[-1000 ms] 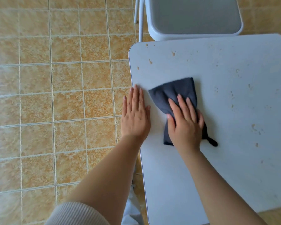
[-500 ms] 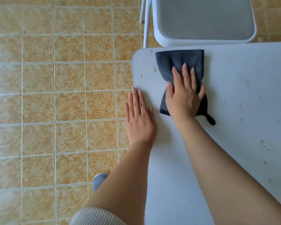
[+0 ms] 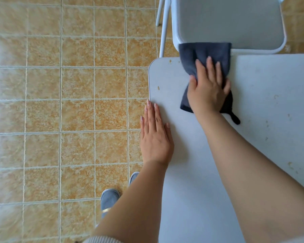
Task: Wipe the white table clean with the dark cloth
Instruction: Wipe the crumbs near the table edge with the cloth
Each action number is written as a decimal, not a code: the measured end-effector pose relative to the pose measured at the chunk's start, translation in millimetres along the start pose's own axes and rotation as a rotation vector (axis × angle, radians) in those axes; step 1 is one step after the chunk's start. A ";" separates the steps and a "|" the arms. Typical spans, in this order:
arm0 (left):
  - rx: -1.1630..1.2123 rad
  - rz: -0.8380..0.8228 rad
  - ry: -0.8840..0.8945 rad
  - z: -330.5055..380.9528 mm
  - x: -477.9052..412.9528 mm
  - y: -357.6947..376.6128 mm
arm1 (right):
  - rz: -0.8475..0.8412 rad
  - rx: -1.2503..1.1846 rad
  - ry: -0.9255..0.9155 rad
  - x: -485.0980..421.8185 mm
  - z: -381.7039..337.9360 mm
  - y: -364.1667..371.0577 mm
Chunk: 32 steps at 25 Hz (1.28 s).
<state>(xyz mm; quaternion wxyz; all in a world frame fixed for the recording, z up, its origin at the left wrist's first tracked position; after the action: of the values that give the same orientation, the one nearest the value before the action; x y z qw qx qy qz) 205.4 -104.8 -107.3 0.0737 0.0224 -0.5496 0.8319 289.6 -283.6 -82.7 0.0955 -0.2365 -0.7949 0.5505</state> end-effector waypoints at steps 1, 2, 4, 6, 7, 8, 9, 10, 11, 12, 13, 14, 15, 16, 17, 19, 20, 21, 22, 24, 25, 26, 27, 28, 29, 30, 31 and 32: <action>0.007 0.001 -0.001 -0.9 -0.2 0.4 | -0.041 -0.001 -0.098 -0.4 -17.6 8.9; 0.019 -0.004 -0.001 -1.5 0.3 0.7 | -0.080 0.005 -0.203 5.6 -32.5 15.1; 0.048 -0.020 0.005 -1.4 0.8 0.6 | -0.125 0.034 -0.368 27.3 -44.3 15.4; 0.076 -0.029 0.015 -0.5 0.9 -1.5 | -0.120 0.054 -0.436 46.9 -29.4 1.8; 0.082 -0.030 0.022 -0.7 1.1 -2.7 | -0.108 0.064 -0.442 54.3 -15.7 -7.3; 0.078 -0.031 0.026 -2.1 1.8 -3.7 | -0.098 0.072 -0.427 57.7 -1.8 -16.1; 0.068 -0.030 0.024 -5.3 3.6 -4.8 | -0.095 0.077 -0.385 57.1 9.3 -21.9; 0.056 -0.029 0.016 -9.0 6.3 -6.0 | -0.098 0.080 -0.315 53.1 16.9 -23.3; 0.048 -0.029 0.004 -12.4 9.5 -6.5 | -0.097 0.073 -0.231 47.0 18.6 -21.8; 0.044 -0.038 -0.007 -14.6 13.0 -6.4 | -0.087 0.060 -0.160 41.3 14.6 -18.0; 0.044 -0.047 -0.014 -15.6 16.4 -6.1 | -0.081 0.051 -0.121 38.6 5.6 -12.7; 0.045 -0.055 -0.017 -16.5 19.5 -5.9 | -0.087 0.044 -0.121 39.4 -6.5 -6.2; 0.045 -0.061 -0.017 -17.8 21.7 -5.3 | -0.095 0.033 -0.156 43.3 -18.2 -0.8; 0.040 -0.069 -0.012 -19.3 23.9 -5.2 | -0.100 0.028 -0.213 51.3 -26.5 2.1; 0.031 -0.073 -0.005 -21.2 26.8 -5.0 | -0.104 0.032 -0.274 64.4 -30.1 1.7; 0.010 -0.085 -0.007 -26.0 33.5 -5.6 | -0.106 0.057 -0.376 97.0 -24.4 -9.0; 0.002 -0.093 -0.017 -28.3 36.2 -5.7 | -0.106 0.065 -0.408 112.5 -15.7 -17.4; -0.003 -0.095 -0.026 -29.8 38.3 -5.5 | -0.106 0.073 -0.429 125.4 -4.4 -26.4; -0.009 -0.092 -0.030 -30.5 39.5 -5.4 | -0.103 0.083 -0.429 133.3 8.6 -34.6; -0.017 -0.077 -0.029 -30.4 39.7 -5.2 | -0.092 0.105 -0.339 126.7 33.7 -44.5; -0.016 -0.068 -0.030 -30.3 39.9 -5.0 | -0.083 0.115 -0.252 114.6 41.8 -44.4; -0.012 -0.059 -0.032 -30.2 39.9 -5.1 | -0.066 0.110 -0.156 98.0 43.6 -41.6; -0.011 -0.048 -0.030 -30.3 39.9 -5.4 | -0.048 0.084 -0.075 79.3 38.8 -35.8; -0.015 -0.036 -0.021 -29.6 39.8 -6.2 | -0.041 0.053 -0.027 62.4 27.3 -26.9; -0.028 -0.026 -0.004 -28.5 39.4 -6.8 | -0.049 0.030 -0.015 49.7 11.6 -16.2; -0.046 -0.022 0.020 -26.9 39.1 -7.4 | -0.065 0.014 -0.043 43.4 -5.3 -6.3; -0.066 -0.023 0.045 -25.4 39.0 -7.2 | -0.081 0.013 -0.108 44.5 -20.2 1.1; -0.083 -0.027 0.065 -24.6 38.8 -6.6 | -0.094 0.020 -0.188 52.4 -30.9 5.2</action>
<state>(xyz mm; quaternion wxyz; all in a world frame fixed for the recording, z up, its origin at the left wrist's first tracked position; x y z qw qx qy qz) 169.1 -75.9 -106.4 0.1035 -0.0004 -0.5804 0.8077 258.1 -231.2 -81.5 0.0488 -0.1454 -0.8052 0.5729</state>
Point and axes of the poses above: each hand's wrist, its own x-axis away from the middle knuckle, its own y-axis out of the palm, z = x × y, the point moved 7 cm from there along -x, towards the middle knuckle, and after that the axes turned 11 degrees about -x, right-handed, at the moved point
